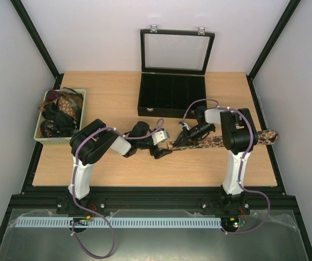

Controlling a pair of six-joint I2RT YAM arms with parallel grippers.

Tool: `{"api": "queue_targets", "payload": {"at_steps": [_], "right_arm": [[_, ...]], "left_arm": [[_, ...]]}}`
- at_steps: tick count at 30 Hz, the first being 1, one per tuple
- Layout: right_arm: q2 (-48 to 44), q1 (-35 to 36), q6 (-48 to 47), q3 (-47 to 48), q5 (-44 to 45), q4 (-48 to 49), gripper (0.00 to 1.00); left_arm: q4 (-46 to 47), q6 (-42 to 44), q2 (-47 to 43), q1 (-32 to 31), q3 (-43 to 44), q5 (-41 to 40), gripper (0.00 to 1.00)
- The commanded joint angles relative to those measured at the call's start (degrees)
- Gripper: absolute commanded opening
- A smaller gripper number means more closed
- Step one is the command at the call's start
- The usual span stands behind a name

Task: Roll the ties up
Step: Roll the tie at the center of the board.

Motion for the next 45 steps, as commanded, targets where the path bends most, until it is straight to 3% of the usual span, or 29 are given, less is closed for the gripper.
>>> {"api": "queue_targets", "payload": {"at_steps": [1,7,13,16,22,25,28,35,40,43,45], "right_arm": [[5.23,3.62,0.90,-2.02,9.80,-1.39,0.01],[7.26,3.59,0.48,0.30,9.51,-2.09,0.01],[7.48,3.34,0.57,1.16,8.87,-2.09,0.02],[6.79,3.38,0.66,1.44,8.16,-2.01,0.03],[3.93,2.64,-0.35,1.54,5.80,-3.32,0.21],[1.81,2.60,-2.02,1.93,3.41,-4.61,0.27],[0.43,2.59,-1.66,2.05,2.40,-4.77,0.27],[-0.19,2.96,-1.65,1.41,3.70,-4.91,0.05],[0.13,2.05,-3.59,3.29,4.03,-7.65,0.25],[-0.51,1.86,-3.57,3.72,3.29,-8.06,0.24],[-0.67,1.80,-3.21,3.45,2.32,-7.84,0.16]], "left_arm": [[2.91,2.51,1.29,-0.09,-1.71,0.82,0.91],[2.91,3.44,2.21,-0.31,-2.74,1.13,0.82],[-0.76,6.48,0.75,-0.71,-4.03,-0.98,0.55],[-3.38,7.94,-0.90,-0.92,-4.54,-1.90,0.46],[-13.44,10.36,-2.36,-1.10,-2.63,-2.50,0.26],[-16.89,11.00,-2.39,-1.17,-2.07,-2.79,0.24],[-18.18,11.13,-2.36,-1.23,-2.09,-3.05,0.24],[-19.14,10.85,-1.75,-1.41,-1.43,-3.90,0.23],[-19.33,10.95,-1.81,-1.45,-2.08,-4.21,0.23],[-19.47,10.78,-1.82,-1.45,-2.18,-4.48,0.23],[-19.35,10.69,-1.82,-1.50,-2.18,-4.48,0.23]]}}
